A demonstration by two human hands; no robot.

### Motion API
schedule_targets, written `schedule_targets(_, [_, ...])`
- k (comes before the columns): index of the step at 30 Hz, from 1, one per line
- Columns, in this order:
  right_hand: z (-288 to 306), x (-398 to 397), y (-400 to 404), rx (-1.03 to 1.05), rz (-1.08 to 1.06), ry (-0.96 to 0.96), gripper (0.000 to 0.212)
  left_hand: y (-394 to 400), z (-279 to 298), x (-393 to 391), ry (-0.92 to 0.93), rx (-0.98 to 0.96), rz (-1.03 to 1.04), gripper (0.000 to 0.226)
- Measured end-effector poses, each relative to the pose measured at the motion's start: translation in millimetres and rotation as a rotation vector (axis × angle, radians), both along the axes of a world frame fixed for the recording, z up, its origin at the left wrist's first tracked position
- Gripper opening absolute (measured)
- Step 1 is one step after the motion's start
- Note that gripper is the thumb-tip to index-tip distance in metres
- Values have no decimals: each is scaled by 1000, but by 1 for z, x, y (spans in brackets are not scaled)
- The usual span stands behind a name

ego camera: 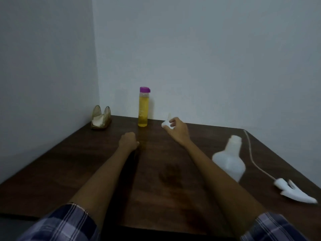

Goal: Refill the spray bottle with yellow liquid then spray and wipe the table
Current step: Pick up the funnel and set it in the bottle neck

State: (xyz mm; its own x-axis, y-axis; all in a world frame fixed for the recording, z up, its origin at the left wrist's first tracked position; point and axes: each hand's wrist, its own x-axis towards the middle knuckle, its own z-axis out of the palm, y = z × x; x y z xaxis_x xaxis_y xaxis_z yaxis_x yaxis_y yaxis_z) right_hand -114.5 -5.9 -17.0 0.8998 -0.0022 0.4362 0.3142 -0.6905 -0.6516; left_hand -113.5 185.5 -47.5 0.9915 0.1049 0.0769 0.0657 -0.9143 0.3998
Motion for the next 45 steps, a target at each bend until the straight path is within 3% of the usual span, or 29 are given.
schedule_targets(4, [-32,66,2,-57,-132,165,53,15,11,60,113,146,15,46])
schedule_targets(10, [-47,159,3,5,-248,208,84,27,16,125,461,253,57,78])
schedule_targets(17, [-67,232,2,-109,-295,398,115,48,17,158,630,15,42,101])
schedule_targets(20, [-70,232,2,-131,-302,348,119,48,7,160,555,-35,58,107])
schedule_targets(23, [-56,210,7,-21,-191,262,123,44,6,151,512,-91,57,110])
schedule_targets(27, [-24,153,23,335,-86,302,115,52,20,122,516,-286,28,100])
schedule_targets(30, [-10,101,28,623,91,530,84,46,24,88,230,-344,-72,69])
schedule_targets(32, [0,70,27,816,253,667,60,30,28,55,105,-491,-219,48])
schedule_targets(35, [15,26,26,919,279,738,56,4,34,8,-23,-705,-264,31])
schedule_targets(37, [24,-3,24,812,192,772,68,-6,39,-18,-71,-787,-207,27])
schedule_targets(39, [32,-33,18,534,86,746,76,-13,48,-41,-62,-783,-168,24])
schedule_targets(41, [39,-60,6,209,-18,518,67,-20,61,-63,-56,-682,-164,18])
schedule_targets(43, [51,-76,-9,-90,-58,158,57,-31,78,-80,-61,-505,-226,20])
schedule_targets(45, [68,-92,-21,-190,54,-1,58,-47,97,-94,-47,-338,-309,24])
